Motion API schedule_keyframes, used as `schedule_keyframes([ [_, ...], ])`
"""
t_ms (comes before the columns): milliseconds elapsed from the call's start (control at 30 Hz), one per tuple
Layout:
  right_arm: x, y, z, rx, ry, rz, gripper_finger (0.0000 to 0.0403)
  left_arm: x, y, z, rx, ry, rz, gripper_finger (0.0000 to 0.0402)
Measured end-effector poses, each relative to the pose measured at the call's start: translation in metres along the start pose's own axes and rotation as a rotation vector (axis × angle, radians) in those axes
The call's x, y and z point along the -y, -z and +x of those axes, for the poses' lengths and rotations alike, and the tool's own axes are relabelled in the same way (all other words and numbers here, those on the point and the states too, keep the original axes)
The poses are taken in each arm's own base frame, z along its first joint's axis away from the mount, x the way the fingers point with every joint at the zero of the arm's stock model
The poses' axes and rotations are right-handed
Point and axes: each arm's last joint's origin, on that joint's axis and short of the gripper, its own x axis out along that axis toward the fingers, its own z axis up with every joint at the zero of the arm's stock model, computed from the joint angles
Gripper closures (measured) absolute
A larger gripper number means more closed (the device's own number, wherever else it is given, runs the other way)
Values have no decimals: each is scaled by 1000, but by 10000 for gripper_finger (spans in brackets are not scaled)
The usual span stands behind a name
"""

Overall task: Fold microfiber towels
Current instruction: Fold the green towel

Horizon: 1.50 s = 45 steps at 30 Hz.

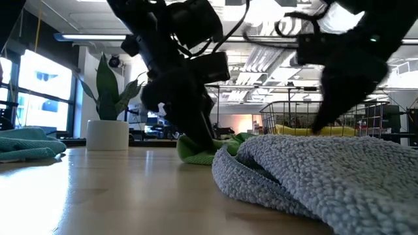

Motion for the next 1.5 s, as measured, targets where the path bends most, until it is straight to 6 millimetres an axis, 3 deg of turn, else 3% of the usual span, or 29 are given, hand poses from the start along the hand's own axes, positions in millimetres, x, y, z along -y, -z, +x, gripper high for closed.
schedule_keyframes([
  [200, 5, -19, 12, 271, -38, 38, 270, 6, 1, 0, -12, -50, -55, 336],
  [367, 19, -30, 20, 325, -37, 168, 270, 13, 0, 0, -6, -54, -140, 395],
  [533, 31, -39, 25, 331, -34, 307, 270, 27, -3, 0, 23, -58, -149, 388],
  [700, 39, -45, 30, 272, -129, 323, 270, 39, -3, -1, 28, -79, -125, 396],
  [867, 38, -52, 29, 275, -255, 219, 270, 50, -4, -6, 42, -132, -96, 397],
  [1000, 38, -53, 29, 288, -251, 103, 270, 60, -5, -11, 58, -188, -76, 397],
  [1233, 33, -53, 37, 298, -295, 56, 268, 69, -6, -16, 88, -255, -68, 397],
  [1500, 23, -56, 47, 294, -331, -43, 203, 69, -5, -16, 78, -246, -96, 397],
])
